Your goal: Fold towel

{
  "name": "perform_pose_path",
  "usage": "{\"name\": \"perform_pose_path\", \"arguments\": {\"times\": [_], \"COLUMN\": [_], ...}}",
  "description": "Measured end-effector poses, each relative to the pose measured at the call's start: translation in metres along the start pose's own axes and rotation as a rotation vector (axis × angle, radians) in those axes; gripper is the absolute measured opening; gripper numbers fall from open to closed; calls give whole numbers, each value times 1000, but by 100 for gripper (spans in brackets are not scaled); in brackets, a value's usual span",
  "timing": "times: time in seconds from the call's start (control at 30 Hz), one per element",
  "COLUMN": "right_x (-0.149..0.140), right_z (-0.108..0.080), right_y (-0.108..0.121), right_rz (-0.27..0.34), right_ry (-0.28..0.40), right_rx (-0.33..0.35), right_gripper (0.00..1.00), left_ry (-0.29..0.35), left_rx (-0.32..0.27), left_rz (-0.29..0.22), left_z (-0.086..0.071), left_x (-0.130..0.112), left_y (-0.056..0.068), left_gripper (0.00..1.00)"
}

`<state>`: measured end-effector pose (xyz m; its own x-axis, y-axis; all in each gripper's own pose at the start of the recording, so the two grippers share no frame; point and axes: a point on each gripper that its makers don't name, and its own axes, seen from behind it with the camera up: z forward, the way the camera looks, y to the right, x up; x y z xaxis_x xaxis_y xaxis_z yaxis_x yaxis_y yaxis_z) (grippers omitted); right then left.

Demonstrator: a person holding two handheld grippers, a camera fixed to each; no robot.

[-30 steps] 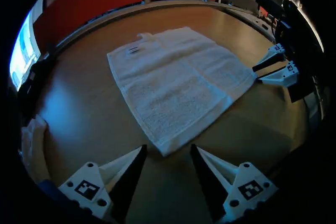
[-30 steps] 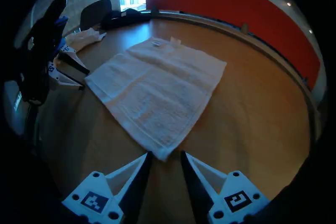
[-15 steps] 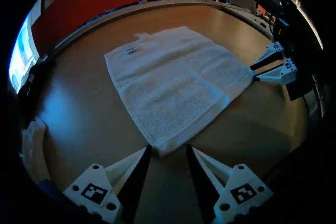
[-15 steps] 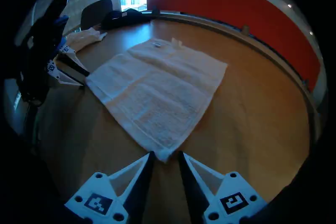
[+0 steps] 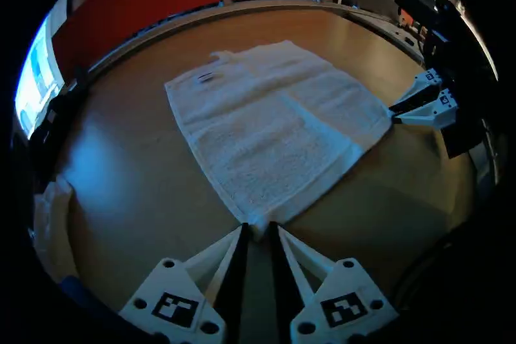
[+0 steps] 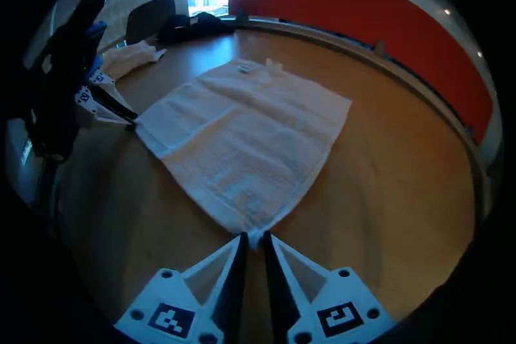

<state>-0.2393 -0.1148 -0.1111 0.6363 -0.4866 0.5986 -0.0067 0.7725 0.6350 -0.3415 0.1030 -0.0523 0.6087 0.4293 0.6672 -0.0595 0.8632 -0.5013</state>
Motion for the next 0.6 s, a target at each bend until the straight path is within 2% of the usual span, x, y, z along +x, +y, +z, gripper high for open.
{"name": "perform_pose_path", "arguments": {"times": [0.27,0.6], "right_x": [5,5], "right_z": [-3,-9], "right_y": [-2,-2], "right_rz": [20,52], "right_ry": [9,24], "right_rx": [14,18], "right_gripper": [9,7], "left_ry": [8,12], "left_rx": [16,3], "left_rz": [-12,-48], "left_z": [0,-2], "left_x": [0,2], "left_y": [-2,2], "left_gripper": [14,13]}}
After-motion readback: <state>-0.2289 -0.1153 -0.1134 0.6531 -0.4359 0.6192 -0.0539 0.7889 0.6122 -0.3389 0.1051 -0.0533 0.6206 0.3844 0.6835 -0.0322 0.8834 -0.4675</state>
